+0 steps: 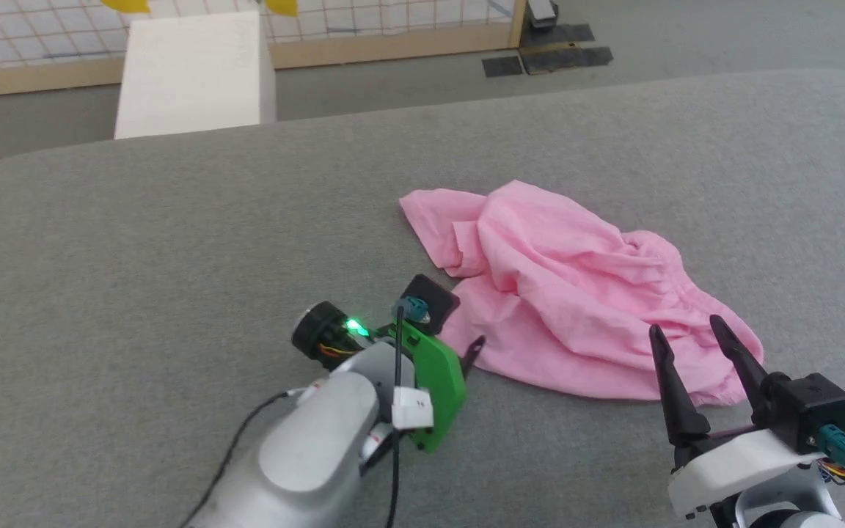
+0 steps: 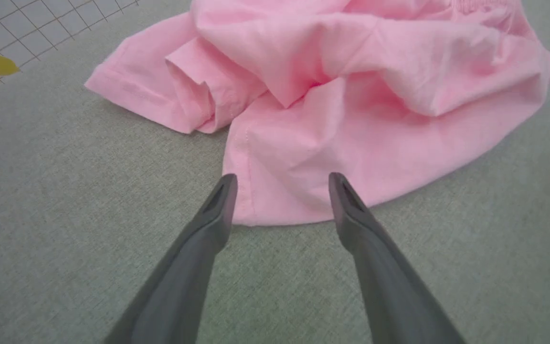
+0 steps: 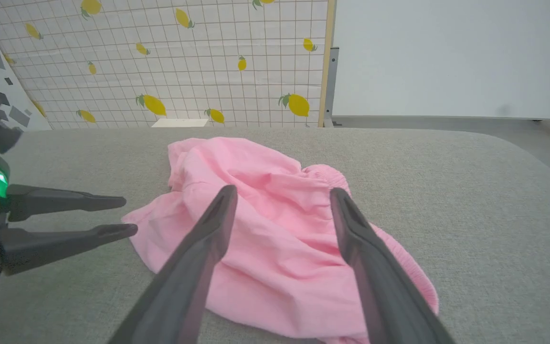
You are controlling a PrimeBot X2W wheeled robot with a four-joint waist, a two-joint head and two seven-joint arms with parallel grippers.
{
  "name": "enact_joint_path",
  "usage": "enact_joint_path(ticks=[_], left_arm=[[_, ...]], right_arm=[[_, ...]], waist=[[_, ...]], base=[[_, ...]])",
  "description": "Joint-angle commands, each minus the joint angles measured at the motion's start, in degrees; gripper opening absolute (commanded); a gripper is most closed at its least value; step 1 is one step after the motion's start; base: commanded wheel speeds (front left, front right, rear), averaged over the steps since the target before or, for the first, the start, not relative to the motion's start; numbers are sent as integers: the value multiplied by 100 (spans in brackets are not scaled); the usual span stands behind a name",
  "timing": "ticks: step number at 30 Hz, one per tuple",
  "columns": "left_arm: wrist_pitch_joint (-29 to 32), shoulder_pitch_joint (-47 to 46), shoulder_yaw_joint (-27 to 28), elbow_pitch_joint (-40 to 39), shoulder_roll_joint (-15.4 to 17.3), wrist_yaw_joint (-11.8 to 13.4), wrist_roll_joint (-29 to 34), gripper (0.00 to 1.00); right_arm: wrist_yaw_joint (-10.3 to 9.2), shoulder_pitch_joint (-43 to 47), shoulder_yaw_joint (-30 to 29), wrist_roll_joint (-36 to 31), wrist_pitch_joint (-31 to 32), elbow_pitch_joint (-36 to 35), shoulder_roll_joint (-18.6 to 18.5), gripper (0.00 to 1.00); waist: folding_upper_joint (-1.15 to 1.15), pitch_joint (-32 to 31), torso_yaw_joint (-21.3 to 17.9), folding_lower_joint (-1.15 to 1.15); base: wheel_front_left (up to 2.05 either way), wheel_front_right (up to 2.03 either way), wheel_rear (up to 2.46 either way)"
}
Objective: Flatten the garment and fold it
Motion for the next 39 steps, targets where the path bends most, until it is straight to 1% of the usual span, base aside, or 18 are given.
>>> enact_joint_path(ticks=[1, 6, 9, 12, 13, 15, 16, 19, 21, 24, 26, 28, 30, 32, 36, 38, 39], left_arm=[[89, -190, -122, 147, 143, -20, -125, 100], [516, -690, -643, 801, 350, -21, -402, 100], [830, -822, -1087, 1035, 339, -21, -721, 100], [1045, -914, -1525, 1065, 339, -21, -1102, 100], [1117, -946, -1666, 1069, 339, -21, -1254, 81], [1286, -993, -1921, 1086, 351, -21, -1521, 34], [1365, -1008, -2028, 1097, 363, -21, -1639, 0], [1689, -1025, -2367, 1154, 451, -21, -2027, 0], [1629, -1064, -2472, 1147, 545, -21, -2178, 0], [1173, -1130, -2431, 1123, 685, -22, -2239, 0], [749, -1176, -2339, 1037, 778, 6, -2185, 0], [388, -1188, -2250, 828, 875, 77, -2132, 0], [69, -1135, -2139, 499, 1056, 218, -2094, 0], [-139, -997, -1998, 63, 1304, 428, -2110, 0], [-272, -514, -1761, -1088, 2016, 987, -2150, 0], [-264, -121, -1587, -1741, 2436, 1366, -2274, 0], [-234, 119, -1497, -2101, 2688, 1610, -2335, 0]], right_arm=[[-9, -114, 12, 50, -20, -4, 8, 100], [-9, -121, -17, 171, -61, 83, 8, 100], [-9, -116, -22, 245, -95, 138, 8, 100], [-9, -139, -33, 321, -131, 172, 8, 100], [-9, -152, -38, 353, -144, 184, 8, 100], [-9, -171, -41, 391, -161, 208, 8, 100], [-9, -178, -36, 423, -165, 222, 8, 100], [-9, -195, -6, 472, -176, 272, 8, 100], [-9, -186, -20, 492, -178, 309, 8, 100], [-9, -133, -85, 529, -185, 356, 8, 100], [-9, -89, -147, 586, -193, 384, 8, 100], [-9, -44, -224, 626, -194, 405, 8, 100], [-9, -11, -248, 662, -182, 438, 8, 100], [-9, 33, -275, 701, -188, 444, 8, 100], [-9, 102, -359, 705, -155, 438, 8, 100], [-9, 126, -392, 703, -137, 436, 8, 100], [-9, 140, -414, 710, -135, 431, 8, 100]], waist=[[37, 127, -162, 0], [37, 256, -310, 0], [37, 308, -368, 0], [37, 370, -411, 0], [37, 393, -418, 0], [37, 420, -427, 0], [37, 430, -433, 0], [37, 430, -451, 0], [37, 405, -440, 0], [37, 314, -373, 0], [37, 238, -287, 0], [37, 163, -157, 0], [37, 69, -38, 0], [37, -7, 91, 0], [37, -86, 341, 0], [37, -113, 450, 0], [37, -121, 513, 0]], base=[[0, 0, 0], [0, 0, 0], [0, 0, 0], [0, 0, 0], [0, 0, 0], [0, 0, 0], [0, 0, 0], [0, 0, 0], [0, 0, 0], [0, 0, 0], [0, 0, 0], [0, 0, 0], [0, 0, 0], [0, 0, 0], [0, 0, 0], [0, 0, 0], [0, 0, 0]])
